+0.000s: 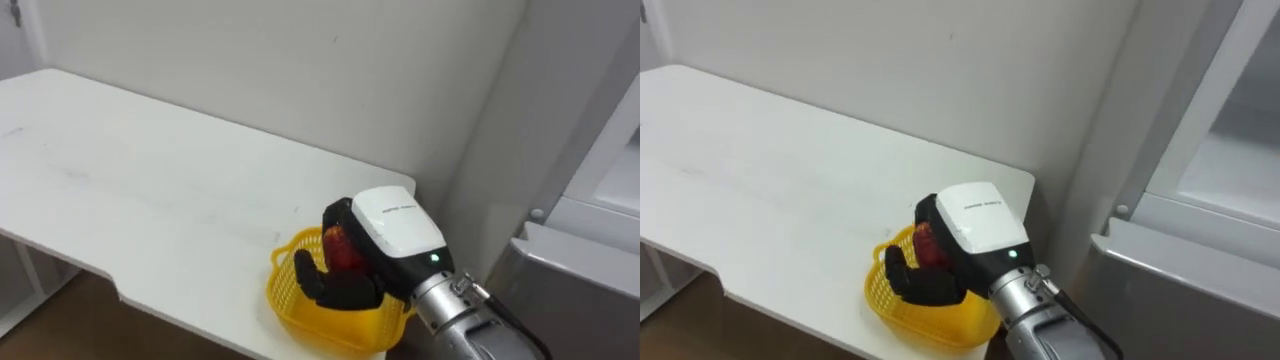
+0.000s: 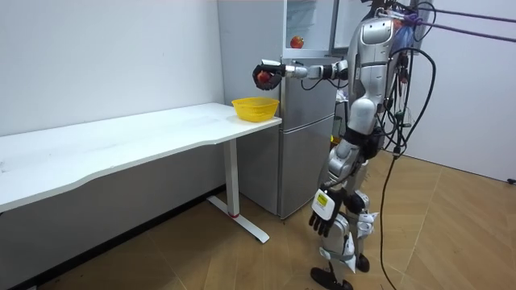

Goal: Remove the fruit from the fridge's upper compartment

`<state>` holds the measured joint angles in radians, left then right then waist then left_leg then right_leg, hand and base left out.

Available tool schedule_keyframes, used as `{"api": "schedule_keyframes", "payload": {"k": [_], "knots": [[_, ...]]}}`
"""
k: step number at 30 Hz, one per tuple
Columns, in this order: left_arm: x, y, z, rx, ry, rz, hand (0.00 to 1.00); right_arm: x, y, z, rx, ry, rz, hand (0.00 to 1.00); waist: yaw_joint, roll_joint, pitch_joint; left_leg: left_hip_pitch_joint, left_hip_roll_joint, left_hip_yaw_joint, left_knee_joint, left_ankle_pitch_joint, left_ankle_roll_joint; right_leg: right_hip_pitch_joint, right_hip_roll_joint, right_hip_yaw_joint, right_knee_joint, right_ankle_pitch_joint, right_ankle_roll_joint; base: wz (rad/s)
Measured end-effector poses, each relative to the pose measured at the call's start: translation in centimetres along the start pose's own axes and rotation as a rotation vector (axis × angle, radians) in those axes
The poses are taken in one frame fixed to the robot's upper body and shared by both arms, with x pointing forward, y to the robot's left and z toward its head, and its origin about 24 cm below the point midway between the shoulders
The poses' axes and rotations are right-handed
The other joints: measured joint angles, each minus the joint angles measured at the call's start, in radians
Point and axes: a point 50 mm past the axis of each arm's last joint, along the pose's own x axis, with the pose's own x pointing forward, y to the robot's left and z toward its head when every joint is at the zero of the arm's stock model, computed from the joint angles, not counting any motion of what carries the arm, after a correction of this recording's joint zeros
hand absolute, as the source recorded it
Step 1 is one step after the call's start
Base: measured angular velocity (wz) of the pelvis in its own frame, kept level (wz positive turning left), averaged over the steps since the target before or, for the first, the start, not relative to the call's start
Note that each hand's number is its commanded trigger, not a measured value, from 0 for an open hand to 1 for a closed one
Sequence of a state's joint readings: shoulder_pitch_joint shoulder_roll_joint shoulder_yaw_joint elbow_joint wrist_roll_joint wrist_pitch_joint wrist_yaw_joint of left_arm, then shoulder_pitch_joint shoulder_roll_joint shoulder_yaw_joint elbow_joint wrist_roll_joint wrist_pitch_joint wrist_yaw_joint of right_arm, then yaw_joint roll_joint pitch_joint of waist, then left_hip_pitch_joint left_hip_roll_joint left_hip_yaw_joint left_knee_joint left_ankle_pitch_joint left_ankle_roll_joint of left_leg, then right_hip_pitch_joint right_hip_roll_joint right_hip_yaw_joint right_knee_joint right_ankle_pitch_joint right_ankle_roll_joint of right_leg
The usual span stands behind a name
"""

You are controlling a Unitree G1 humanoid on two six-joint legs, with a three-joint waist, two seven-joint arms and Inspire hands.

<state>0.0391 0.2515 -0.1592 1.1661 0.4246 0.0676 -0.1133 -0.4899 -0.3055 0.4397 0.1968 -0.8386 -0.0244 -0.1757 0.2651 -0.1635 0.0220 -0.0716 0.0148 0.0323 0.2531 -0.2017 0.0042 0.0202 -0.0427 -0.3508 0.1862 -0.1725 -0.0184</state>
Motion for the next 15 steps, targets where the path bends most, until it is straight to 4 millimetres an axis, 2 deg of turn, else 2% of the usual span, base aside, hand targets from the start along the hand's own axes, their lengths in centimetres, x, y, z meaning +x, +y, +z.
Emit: {"api": "schedule_keyframes", "payload": {"k": [6, 7, 8, 9, 10, 15], "knots": [[0.0, 0.1, 0.1, 0.001, 0.007, -0.003, 0.00, -0.3, 1.2, -1.2, -0.025, 0.052, 0.047, 1.00, -0.001, 0.006, 0.0044, -0.013, -0.005, -0.008, 0.008, 0.001, 0.002, -0.004, -0.006, -0.011, 0.000, -0.002, 0.003, 0.04], [0.0, 0.1, 0.1, 0.001, 0.010, -0.003, 0.00, -0.4, 1.4, -1.5, -0.031, 0.063, 0.055, 0.87, -0.001, 0.007, 0.0047, -0.017, -0.005, -0.008, 0.008, 0.001, 0.002, -0.006, -0.005, -0.011, 0.000, -0.002, 0.004, 0.00], [0.0, 0.1, 0.1, 0.002, 0.012, -0.004, 0.00, -0.4, 1.3, -1.6, -0.034, 0.071, 0.055, 0.64, -0.001, 0.007, 0.0048, -0.024, -0.005, -0.008, 0.013, 0.001, 0.002, -0.012, -0.002, -0.012, 0.000, -0.002, 0.004, 0.00], [0.0, 0.1, 0.1, 0.003, 0.012, -0.005, 0.00, -0.4, 1.3, -1.6, -0.034, 0.074, 0.054, 0.13, -0.001, 0.007, 0.0049, -0.028, -0.005, -0.008, 0.017, 0.001, 0.002, -0.015, -0.001, -0.011, 0.000, -0.002, 0.003, 0.00], [0.0, 0.1, 0.0, 0.003, 0.013, -0.008, 0.00, -0.4, 1.3, -1.6, -0.034, 0.079, 0.054, 0.00, -0.002, 0.008, 0.0052, -0.031, -0.005, -0.007, 0.020, 0.001, 0.002, -0.017, -0.001, -0.011, 0.001, -0.002, 0.003, 0.00], [0.0, 0.1, -0.2, 0.002, 0.024, -0.017, 0.00, -0.4, 1.5, -1.9, -0.036, 0.090, 0.064, 0.00, -0.002, 0.011, 0.0051, -0.033, -0.005, -0.009, 0.022, 0.001, 0.002, -0.017, -0.001, -0.012, 0.002, -0.002, 0.003, 0.00]]}}
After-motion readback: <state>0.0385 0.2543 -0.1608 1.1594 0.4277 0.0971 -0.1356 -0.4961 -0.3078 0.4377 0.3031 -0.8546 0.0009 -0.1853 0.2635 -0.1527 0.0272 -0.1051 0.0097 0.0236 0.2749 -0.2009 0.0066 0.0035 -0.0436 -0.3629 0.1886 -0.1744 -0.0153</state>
